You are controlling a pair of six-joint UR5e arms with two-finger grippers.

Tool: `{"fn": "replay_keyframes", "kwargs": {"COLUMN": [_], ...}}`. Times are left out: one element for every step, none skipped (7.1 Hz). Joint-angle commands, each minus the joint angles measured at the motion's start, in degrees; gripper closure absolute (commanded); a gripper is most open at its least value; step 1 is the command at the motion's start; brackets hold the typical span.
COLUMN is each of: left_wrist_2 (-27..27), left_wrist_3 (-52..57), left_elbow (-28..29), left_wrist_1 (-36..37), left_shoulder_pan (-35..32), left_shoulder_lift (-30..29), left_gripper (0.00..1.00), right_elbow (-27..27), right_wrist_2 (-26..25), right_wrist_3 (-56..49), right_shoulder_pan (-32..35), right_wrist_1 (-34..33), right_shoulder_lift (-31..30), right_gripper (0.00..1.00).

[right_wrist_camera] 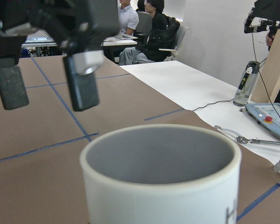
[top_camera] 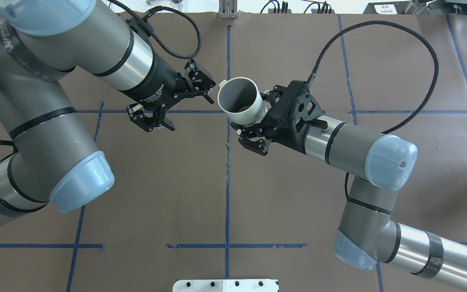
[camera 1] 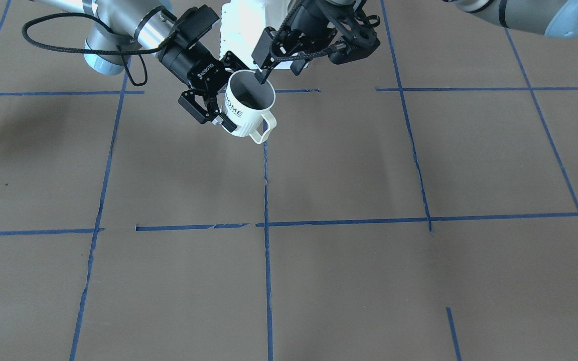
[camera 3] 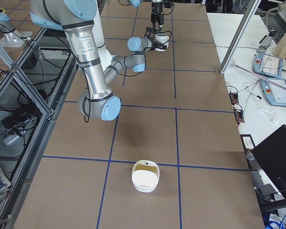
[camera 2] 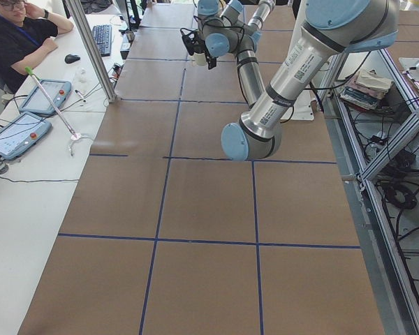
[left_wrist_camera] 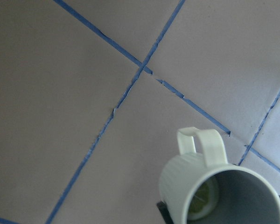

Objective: Left arm hands cup to right arm to dump lemon

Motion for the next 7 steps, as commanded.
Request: {"fn": "replay_keyframes", "kwargs": {"left_wrist_2": [0.39,0.65,2.14,5.63,5.84,5.75,5.32], "left_wrist_3": [20.66,30.52,39.58,45.06,45.38,45.38,43.99], "left_elbow": [0.01,-0.43,-0.69,-1.48,-1.92,-1.84,-1.4], "left_wrist_1": [1.81,6.09,11.17,12.88,12.9,12.9,12.98], "left_shoulder_pan": [-2.24,-3.65,-5.23,-5.24,-5.24,-5.24,-5.16], "left_shoulder_lift": [7.29,8.88,9.07,10.99,11.88,11.89,11.71], "left_gripper": [0.0,0.0,0.0,0.0,0.0,0.0,0.0], "right_elbow": [0.18,0.09,0.53,2.1,4.03,4.74,4.66], "right_wrist_2": [-1.54,-1.63,-2.76,-3.12,-3.56,-3.22,-2.69], "right_wrist_3": [16.73,20.83,24.87,26.13,32.67,33.43,33.52], "right_shoulder_pan": [3.24,6.04,9.03,12.54,15.45,18.17,20.81], "right_wrist_1": [-0.58,-0.59,-0.5,0.02,0.46,3.69,9.29], "right_shoulder_lift": [-0.78,-2.52,-6.62,-12.23,-18.29,-22.79,-28.75], "right_gripper": [0.99,0.99,0.99,0.99,0.98,0.96,0.95]}}
